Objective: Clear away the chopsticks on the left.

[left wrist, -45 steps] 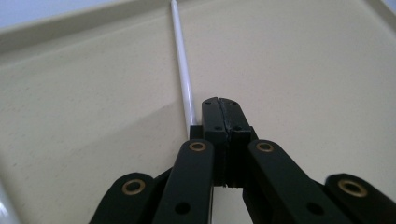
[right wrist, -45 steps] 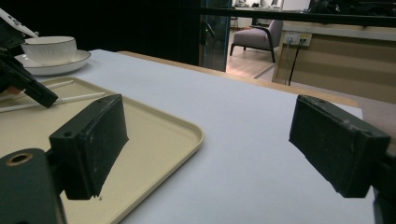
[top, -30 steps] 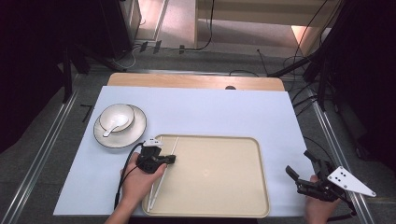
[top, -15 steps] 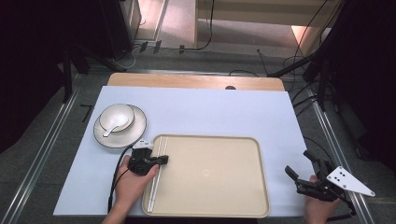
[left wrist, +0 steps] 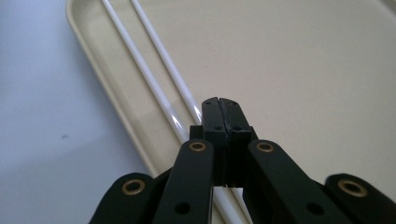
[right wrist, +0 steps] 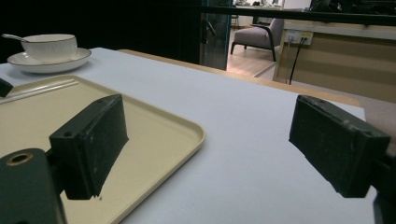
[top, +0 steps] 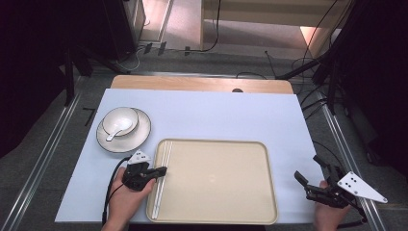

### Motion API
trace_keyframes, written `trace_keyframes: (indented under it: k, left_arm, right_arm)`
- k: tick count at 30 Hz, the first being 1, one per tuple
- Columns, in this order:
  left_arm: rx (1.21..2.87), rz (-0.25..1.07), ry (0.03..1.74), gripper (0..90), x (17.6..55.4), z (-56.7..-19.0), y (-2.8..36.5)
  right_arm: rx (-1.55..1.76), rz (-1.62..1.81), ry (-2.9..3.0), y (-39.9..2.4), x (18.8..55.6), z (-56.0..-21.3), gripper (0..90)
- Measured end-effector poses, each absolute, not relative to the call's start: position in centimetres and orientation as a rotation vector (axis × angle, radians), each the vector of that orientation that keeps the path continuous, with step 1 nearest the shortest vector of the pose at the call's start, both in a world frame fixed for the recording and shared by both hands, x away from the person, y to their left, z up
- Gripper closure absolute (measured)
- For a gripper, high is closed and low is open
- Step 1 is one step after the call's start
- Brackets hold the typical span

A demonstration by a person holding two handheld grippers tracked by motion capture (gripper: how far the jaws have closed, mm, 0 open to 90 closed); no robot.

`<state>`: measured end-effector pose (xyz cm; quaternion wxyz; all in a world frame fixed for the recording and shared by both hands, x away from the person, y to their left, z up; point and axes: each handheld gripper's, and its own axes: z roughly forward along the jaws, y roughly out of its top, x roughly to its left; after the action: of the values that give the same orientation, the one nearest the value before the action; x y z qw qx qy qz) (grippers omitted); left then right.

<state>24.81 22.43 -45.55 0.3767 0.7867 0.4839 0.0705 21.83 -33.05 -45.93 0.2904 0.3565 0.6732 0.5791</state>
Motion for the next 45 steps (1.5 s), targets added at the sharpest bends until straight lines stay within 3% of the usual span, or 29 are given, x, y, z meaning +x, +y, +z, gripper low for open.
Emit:
trace_keyframes:
  k: [23, 28, 33, 37, 38, 40, 45]
  left_arm:
    - [2.022, 0.142, 1.224, 90.0, 23.2, -46.1, 22.4]
    - [1.986, 0.150, 1.200, 83.6, 23.3, -45.8, 22.8]
    - [1.937, 0.223, 1.192, 67.4, 23.7, -45.3, 23.8]
    - [1.921, 0.302, 1.153, 45.9, 23.9, -44.9, 24.4]
    - [1.929, 0.340, 1.152, 45.9, 24.0, -44.8, 24.6]
    - [1.935, 0.380, 1.179, 31.4, 24.2, -44.3, 25.2]
    - [1.880, 0.393, 1.233, 12.5, 24.5, -43.6, 27.0]
  right_arm:
    - [0.958, 1.549, 1.791, -33.2, 21.8, -45.9, 11.9]
    - [0.958, 1.549, 1.791, -33.2, 21.8, -45.9, 11.8]
    - [0.959, 1.548, 1.792, -33.2, 21.8, -46.0, 11.8]
    - [0.958, 1.548, 1.791, -33.2, 21.8, -45.9, 11.8]
    - [0.959, 1.548, 1.791, -33.2, 21.8, -45.9, 11.8]
    - [0.955, 1.549, 1.791, -33.2, 21.8, -45.9, 11.8]
    - [0.952, 1.548, 1.791, -33.1, 21.9, -45.9, 11.8]
